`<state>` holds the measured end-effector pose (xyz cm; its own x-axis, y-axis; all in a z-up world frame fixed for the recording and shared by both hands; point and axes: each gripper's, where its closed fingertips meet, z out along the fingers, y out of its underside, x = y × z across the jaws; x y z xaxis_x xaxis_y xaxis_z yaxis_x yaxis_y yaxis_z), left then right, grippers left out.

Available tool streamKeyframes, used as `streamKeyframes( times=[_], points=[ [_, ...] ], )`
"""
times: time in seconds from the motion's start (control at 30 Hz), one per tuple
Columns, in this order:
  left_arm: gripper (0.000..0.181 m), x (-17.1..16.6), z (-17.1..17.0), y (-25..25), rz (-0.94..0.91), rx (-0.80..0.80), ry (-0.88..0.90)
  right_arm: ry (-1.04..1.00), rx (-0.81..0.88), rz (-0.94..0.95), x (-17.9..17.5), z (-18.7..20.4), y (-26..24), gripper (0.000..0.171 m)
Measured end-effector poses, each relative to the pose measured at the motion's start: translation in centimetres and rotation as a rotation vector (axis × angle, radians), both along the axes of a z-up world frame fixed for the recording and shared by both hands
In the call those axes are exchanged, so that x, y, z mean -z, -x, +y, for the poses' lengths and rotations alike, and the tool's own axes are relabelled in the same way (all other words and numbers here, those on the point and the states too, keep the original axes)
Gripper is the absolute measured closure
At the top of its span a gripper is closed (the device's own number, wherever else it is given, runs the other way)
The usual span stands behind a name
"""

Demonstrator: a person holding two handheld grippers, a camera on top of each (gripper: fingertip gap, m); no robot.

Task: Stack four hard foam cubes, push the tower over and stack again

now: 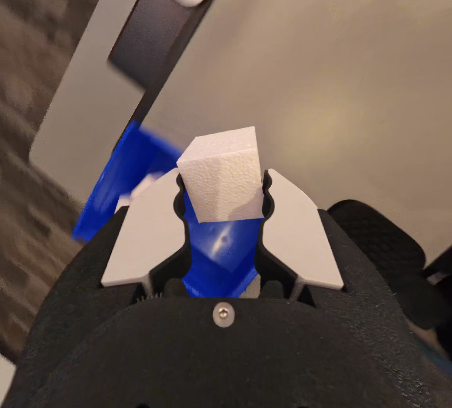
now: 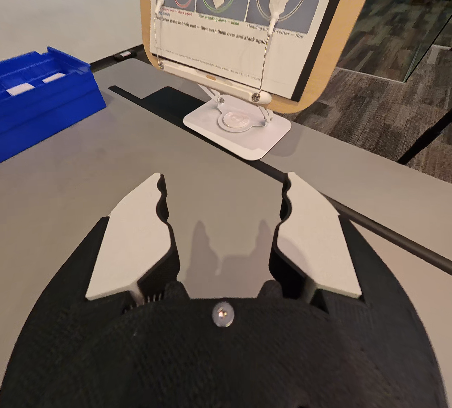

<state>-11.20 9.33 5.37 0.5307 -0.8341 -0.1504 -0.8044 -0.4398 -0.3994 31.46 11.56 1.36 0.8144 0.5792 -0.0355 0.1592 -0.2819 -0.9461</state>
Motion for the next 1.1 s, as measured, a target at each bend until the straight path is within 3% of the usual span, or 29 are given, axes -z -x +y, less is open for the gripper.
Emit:
streamKeyframes(
  times=[0.07, 0.17, 0.37, 0.53, 0.8, 0.87, 0.97, 1.1],
  points=[
    [0.119, 0.7, -2.8, -7.1, 0.008, 0.232, 0.001, -0.017, -0.006, 0.015, -0.9, -0.4, -0.6, 0.08],
    [0.119, 5.1, -6.1, -15.2, 0.1, 0.513, 0.025, -0.029, -0.025, 0.016, -1.8, -1.3, -2.0, 0.08],
    [0.119, 14.2, -7.7, -23.4, 0.256, 0.732, 0.088, -0.054, 0.031, 0.045, -3.2, -2.1, -6.0, 0.08],
    [0.119, 17.1, -7.5, -26.0, 0.276, 0.808, 0.119, -0.054, 0.051, 0.078, -3.3, -2.2, -7.5, 0.08],
    [0.119, 19.1, -6.5, -26.4, 0.307, 0.83, 0.129, -0.037, 0.046, 0.062, -2.6, -1.8, -7.4, 0.08],
    [0.115, 19.2, -6.4, -26.5, 0.318, 0.844, 0.117, -0.036, 0.046, 0.061, -2.5, -1.7, -7.3, 0.08],
    [0.093, 19.3, -6.0, -26.7, 0.333, 0.826, 0.084, -0.032, 0.053, 0.056, -2.3, -1.6, -7.6, 0.08],
    [0.091, 16.5, -5.7, -26.2, 0.275, 0.769, 0.013, -0.04, 0.056, 0.073, -2.7, -1.7, -8.1, 0.079]
  ],
)
